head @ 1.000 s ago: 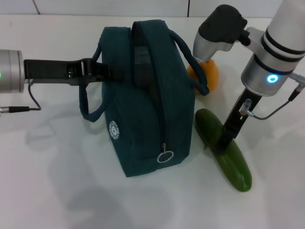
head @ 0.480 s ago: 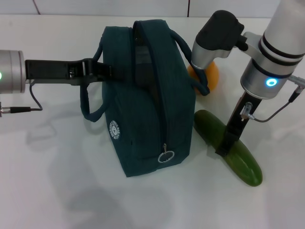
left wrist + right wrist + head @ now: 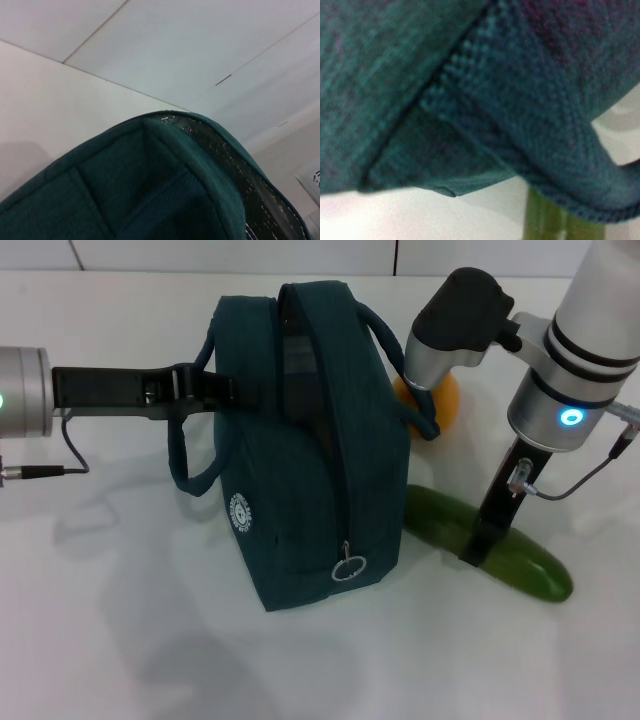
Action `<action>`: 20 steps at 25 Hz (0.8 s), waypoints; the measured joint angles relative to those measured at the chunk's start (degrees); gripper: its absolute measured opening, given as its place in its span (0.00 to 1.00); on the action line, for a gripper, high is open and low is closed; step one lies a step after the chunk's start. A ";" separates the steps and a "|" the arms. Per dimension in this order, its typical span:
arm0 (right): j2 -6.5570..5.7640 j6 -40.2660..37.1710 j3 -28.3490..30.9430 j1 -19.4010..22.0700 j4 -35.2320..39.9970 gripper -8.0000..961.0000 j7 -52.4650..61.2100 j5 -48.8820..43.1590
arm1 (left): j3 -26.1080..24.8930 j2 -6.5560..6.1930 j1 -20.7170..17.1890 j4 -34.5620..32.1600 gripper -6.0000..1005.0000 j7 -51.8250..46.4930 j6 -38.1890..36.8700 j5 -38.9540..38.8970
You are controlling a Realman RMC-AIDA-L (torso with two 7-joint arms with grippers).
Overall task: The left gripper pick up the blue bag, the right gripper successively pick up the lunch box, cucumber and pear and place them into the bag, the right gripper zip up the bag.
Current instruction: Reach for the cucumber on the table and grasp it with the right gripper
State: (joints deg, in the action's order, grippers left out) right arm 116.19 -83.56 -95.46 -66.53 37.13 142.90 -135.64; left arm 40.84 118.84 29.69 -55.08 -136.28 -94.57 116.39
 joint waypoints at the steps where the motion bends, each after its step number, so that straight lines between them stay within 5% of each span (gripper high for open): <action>1: 0.00 0.01 0.00 -0.01 -0.02 0.78 0.01 0.00 | 0.05 0.02 -0.04 -0.01 0.04 0.02 0.00 -0.13; 4: 0.00 0.03 0.00 -0.01 -0.03 0.68 0.01 0.02 | 0.21 0.05 -0.15 -0.02 0.04 0.05 -0.05 -0.39; 20: 0.00 -0.45 -0.08 -0.01 -0.01 0.66 0.07 -0.45 | 0.12 0.06 -0.24 -0.03 0.04 0.05 -0.27 -0.57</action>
State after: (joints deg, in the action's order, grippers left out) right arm 116.18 -84.02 -95.53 -66.53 37.13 142.97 -136.09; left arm 40.96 118.91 29.45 -55.11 -136.23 -94.84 115.82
